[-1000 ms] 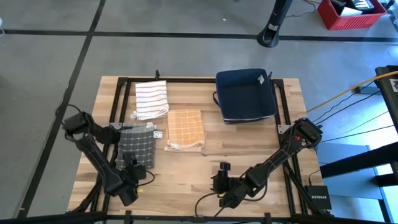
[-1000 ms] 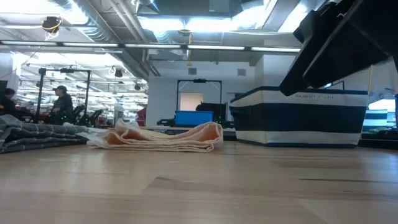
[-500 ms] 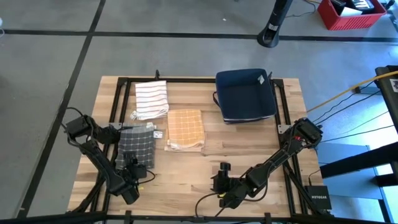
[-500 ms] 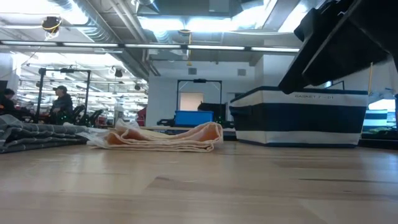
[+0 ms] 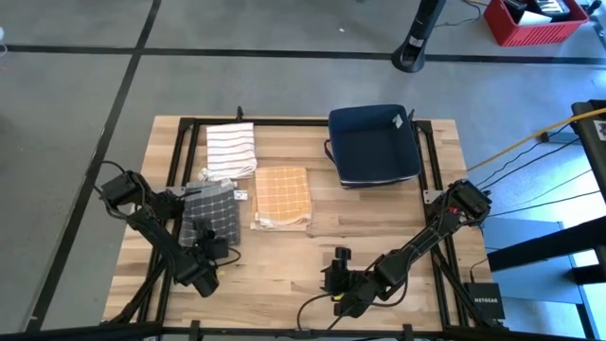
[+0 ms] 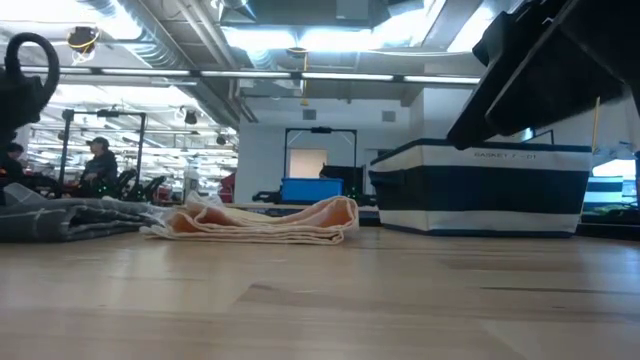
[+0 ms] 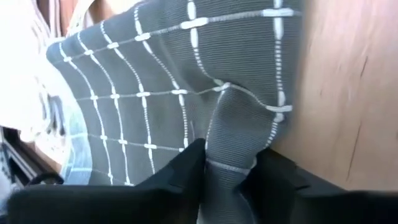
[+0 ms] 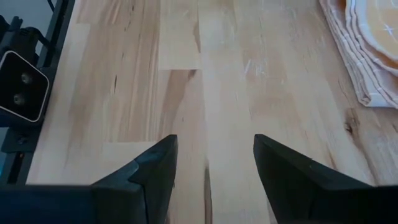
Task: Fold towel
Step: Stack the black towel on top of the orange towel
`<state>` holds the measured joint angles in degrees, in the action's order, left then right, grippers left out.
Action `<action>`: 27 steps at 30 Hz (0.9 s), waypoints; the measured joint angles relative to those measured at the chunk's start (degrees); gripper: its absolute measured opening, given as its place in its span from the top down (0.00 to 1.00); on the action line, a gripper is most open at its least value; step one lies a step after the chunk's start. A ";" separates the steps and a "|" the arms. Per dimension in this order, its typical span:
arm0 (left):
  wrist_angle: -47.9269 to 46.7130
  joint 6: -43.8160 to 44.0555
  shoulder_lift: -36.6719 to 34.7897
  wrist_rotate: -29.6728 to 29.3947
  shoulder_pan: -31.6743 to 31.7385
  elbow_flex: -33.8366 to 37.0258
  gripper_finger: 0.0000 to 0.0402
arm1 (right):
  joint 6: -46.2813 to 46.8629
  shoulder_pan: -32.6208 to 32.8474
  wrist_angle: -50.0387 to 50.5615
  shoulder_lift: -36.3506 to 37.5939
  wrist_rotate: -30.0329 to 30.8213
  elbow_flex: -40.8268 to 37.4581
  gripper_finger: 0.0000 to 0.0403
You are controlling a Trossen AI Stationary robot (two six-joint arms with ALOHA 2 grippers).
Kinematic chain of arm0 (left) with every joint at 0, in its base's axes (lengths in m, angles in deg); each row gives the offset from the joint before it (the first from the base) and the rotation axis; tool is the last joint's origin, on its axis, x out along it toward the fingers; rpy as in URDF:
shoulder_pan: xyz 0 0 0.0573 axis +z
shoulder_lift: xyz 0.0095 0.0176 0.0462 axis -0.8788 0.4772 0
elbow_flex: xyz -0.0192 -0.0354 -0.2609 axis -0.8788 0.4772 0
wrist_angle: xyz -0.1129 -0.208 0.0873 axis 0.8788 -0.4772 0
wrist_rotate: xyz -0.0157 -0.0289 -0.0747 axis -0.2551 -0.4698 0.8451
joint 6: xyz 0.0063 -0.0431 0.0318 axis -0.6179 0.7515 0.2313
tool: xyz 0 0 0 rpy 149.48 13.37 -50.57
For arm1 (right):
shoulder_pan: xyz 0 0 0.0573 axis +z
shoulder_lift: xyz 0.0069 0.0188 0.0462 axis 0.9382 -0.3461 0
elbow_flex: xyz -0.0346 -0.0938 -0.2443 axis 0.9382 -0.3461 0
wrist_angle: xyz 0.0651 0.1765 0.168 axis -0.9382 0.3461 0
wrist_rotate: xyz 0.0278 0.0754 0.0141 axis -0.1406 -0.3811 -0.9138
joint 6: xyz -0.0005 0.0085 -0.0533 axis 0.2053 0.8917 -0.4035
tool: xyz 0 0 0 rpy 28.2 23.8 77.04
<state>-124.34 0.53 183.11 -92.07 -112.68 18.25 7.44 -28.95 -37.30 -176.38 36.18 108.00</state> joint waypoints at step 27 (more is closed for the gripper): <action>-3.00 -0.36 -23.83 11.96 5.56 -16.94 0.99 | 0.07 0.00 -1.34 0.00 -2.11 0.02 0.46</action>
<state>-127.34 0.17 159.28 -80.11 -107.12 1.31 7.51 -28.95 -38.64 -176.38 34.08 108.02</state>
